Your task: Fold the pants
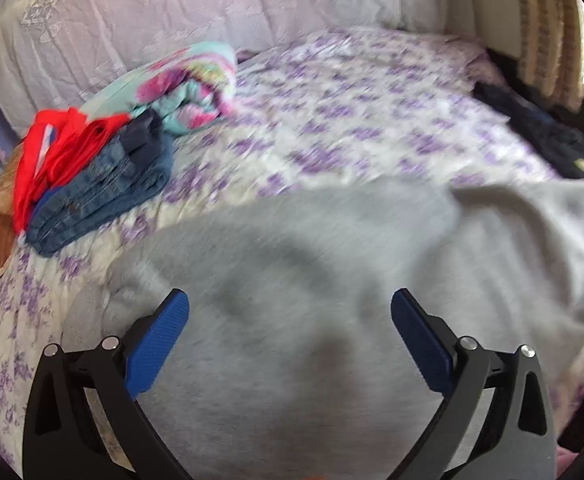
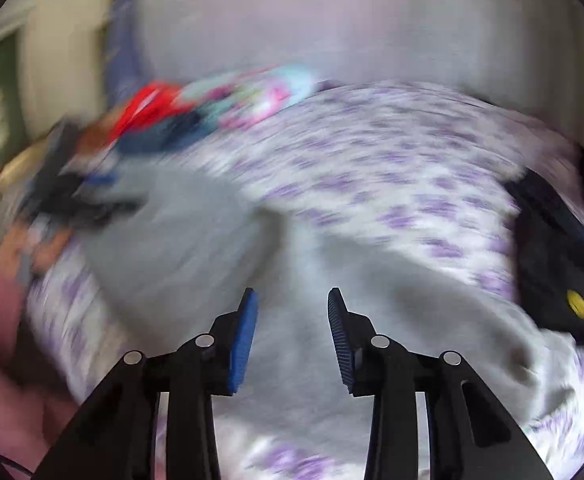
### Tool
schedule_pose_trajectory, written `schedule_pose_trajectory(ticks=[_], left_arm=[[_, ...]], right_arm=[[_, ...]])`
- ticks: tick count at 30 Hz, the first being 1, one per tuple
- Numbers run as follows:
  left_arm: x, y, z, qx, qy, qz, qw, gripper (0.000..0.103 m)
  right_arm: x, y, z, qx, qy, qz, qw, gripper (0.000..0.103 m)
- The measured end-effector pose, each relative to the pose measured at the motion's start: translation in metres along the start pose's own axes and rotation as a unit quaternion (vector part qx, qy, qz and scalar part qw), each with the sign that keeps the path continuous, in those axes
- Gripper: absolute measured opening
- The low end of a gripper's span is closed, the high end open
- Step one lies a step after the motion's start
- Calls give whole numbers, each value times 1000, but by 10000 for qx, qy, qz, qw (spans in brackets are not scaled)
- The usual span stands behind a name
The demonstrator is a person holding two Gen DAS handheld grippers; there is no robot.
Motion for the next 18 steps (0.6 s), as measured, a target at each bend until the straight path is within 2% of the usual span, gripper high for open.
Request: schedule_pose_trajectory(ticks=[2, 5, 6, 8, 9, 10, 12, 14, 15, 16, 18], left_arm=[[-12, 20, 23, -38, -553, 248, 9982, 99], [2, 36, 64, 88, -1120, 38, 9937, 99], [12, 38, 77, 241, -1117, -95, 9934, 99], [48, 28, 95, 610, -487, -614, 9951, 99], [62, 21, 95, 659, -173, -847, 9941, 99], [74, 13, 91, 593, -68, -1009, 9931, 99], [75, 10, 85, 344, -243, -972, 9944, 99], [71, 13, 81, 333, -98, -1013, 9942, 99], [69, 13, 81, 344, -11, -1023, 9942, 99], [63, 13, 81, 339, 47, -1008, 9943, 99], [49, 11, 81, 315, 3, -917, 9953, 99]], right_arm=[[7, 6, 31, 685, -33, 106, 9976, 39], [35, 2, 67, 1353, -262, 9, 9905, 38], [42, -3, 79, 1434, -551, -76, 9881, 37], [51, -18, 101, 1702, -1015, -309, 9797, 34], [53, -30, 115, 1908, -993, -360, 9759, 23], [52, -40, 124, 2050, -823, -344, 9747, 9], [45, -51, 134, 2123, -824, -303, 9733, 0], [40, -51, 132, 2162, -902, -310, 9717, 6], [34, -48, 126, 2135, -995, -287, 9714, 23], [28, -44, 116, 2004, -1023, -226, 9741, 45], [11, -33, 76, 1495, -741, 57, 9860, 46]])
Point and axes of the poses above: each gripper's, at about its wrist camera, not at the fingertips, and x roughly the way its jaws point, z to its right, y to its top, the point moved 5 cm from there along x, roughly the way its jaws point, and after that the axes turned 1 degree about y, right-handed, at the moved point
